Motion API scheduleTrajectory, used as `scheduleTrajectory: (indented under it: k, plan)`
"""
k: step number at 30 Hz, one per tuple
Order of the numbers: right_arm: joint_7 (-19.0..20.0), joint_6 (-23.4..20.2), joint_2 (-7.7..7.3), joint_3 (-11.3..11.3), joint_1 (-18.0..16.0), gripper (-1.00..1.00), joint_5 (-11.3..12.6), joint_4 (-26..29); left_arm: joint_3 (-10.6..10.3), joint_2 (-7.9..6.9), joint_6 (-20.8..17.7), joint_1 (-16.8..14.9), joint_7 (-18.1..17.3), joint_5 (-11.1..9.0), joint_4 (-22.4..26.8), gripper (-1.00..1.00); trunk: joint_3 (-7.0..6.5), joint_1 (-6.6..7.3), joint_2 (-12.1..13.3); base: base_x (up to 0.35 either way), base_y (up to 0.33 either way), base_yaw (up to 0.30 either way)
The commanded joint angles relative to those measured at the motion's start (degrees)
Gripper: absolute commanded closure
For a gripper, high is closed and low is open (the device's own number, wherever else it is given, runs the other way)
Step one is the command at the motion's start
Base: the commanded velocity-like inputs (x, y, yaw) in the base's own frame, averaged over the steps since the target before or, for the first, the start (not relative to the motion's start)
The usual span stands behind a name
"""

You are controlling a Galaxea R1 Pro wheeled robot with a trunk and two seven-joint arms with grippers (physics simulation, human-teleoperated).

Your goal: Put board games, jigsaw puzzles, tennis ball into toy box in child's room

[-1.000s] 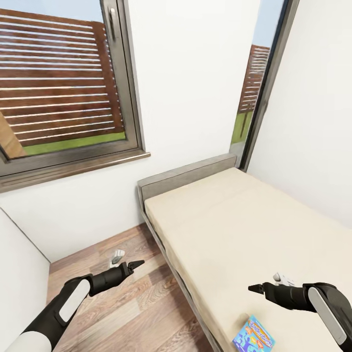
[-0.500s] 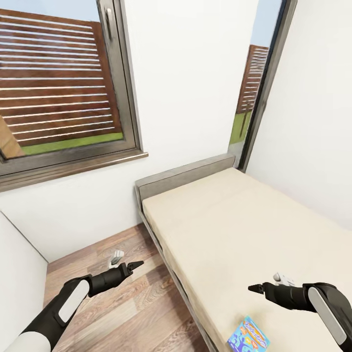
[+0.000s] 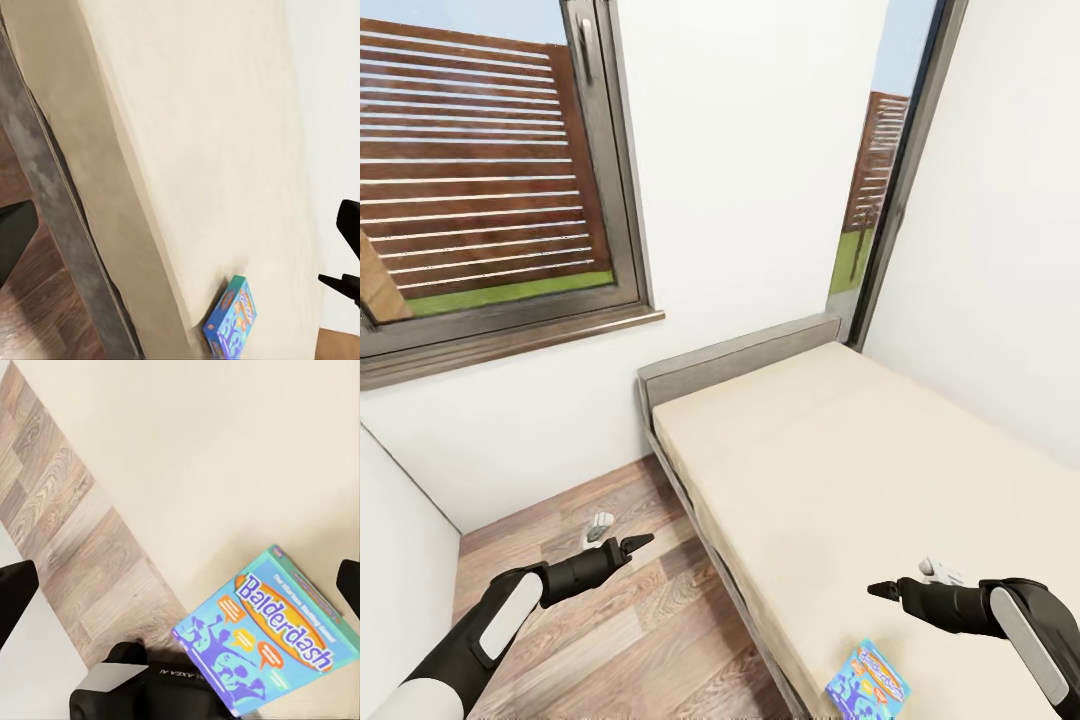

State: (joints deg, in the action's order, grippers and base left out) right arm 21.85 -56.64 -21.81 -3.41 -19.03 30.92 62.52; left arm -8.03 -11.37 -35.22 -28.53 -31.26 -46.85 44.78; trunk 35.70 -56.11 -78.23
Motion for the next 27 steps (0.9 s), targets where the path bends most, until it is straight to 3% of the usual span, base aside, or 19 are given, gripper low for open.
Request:
scheduleTrajectory:
  k: [1, 27]
  plan:
    - [0.56, -0.23, 0.01, -0.11, -0.02, -1.00, -0.51, 0.01, -0.14, -0.05, -0.29, -0.04, 0.06, -0.43, 0.01, -1.00, 0.05, 0.02, -0.03, -0.146, 0.087, 0.000]
    - [0.56, -0.23, 0.01, -0.11, -0.03, -1.00, -0.51, -0.03, -0.14, -0.05, -0.29, -0.04, 0.06, -0.43, -0.04, -1.00, 0.05, 0.02, -0.03, -0.034, 0.021, 0.000]
